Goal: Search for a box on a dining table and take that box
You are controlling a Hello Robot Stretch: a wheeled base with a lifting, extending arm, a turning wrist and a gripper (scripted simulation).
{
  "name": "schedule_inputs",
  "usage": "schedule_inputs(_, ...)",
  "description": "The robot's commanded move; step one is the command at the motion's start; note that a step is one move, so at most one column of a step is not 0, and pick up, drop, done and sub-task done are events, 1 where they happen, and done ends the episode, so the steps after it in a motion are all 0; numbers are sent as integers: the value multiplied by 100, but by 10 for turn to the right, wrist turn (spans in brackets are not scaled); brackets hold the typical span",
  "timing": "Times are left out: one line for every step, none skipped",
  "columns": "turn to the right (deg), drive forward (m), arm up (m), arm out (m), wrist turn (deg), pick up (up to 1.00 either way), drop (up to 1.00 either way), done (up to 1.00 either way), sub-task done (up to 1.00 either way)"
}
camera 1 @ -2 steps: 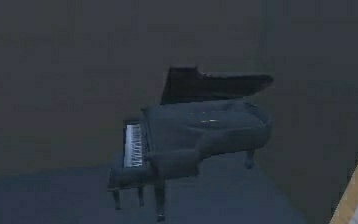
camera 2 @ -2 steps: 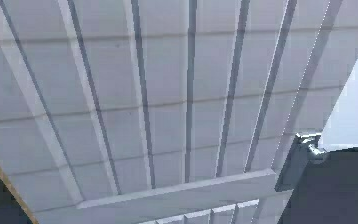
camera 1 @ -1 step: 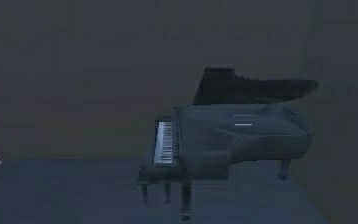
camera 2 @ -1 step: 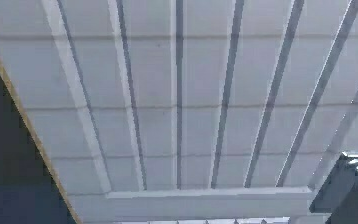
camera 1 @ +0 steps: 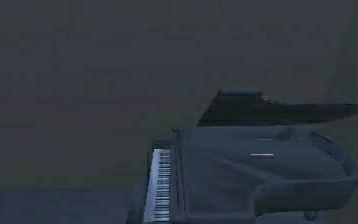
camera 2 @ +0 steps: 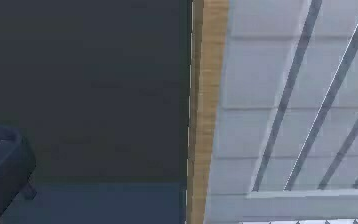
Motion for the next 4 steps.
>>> schedule_inputs(-450, 0, 0, 0, 0, 0, 0, 0, 0)
schedule_inputs(0, 30, 0, 0, 0, 0, 0, 0, 0)
schedule_inputs(-450, 0, 0, 0, 0, 0, 0, 0, 0)
schedule_inputs(-30, 0, 0, 0, 0, 0, 0, 0, 0)
